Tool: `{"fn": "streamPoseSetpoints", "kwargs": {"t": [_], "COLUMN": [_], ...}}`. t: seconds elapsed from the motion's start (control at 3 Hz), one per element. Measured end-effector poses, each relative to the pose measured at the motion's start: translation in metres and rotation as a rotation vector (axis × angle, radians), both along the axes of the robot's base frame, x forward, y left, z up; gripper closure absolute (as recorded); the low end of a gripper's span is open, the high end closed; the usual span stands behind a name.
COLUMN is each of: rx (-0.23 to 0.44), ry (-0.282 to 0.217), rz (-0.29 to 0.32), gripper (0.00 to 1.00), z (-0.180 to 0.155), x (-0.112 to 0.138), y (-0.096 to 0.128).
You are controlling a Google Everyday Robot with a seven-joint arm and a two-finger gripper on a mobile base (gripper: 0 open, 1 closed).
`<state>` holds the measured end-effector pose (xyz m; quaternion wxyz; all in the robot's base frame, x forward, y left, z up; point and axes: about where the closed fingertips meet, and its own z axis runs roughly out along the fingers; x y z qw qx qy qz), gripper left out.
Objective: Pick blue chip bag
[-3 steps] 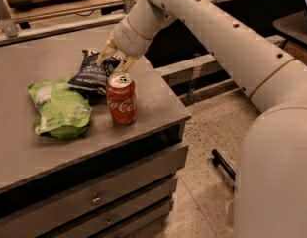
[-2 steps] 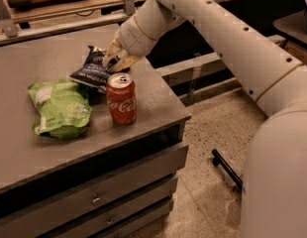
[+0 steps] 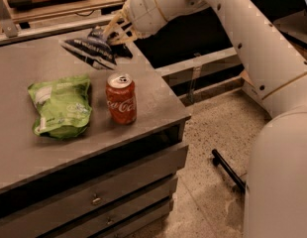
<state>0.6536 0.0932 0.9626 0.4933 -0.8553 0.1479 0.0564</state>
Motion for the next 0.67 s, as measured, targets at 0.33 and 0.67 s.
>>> {"fn": "streamPoseSetpoints", "kwargs": {"t": [0.33, 0.67], "rx": [0.148, 0.148], "ry": [-0.001, -0.002], "rz": [0.001, 0.000], "gripper": [1.00, 1.00], "z": [0.0539, 0.0542], "x": [0.0015, 0.0017], "y": [-0.0011, -0.0011]}}
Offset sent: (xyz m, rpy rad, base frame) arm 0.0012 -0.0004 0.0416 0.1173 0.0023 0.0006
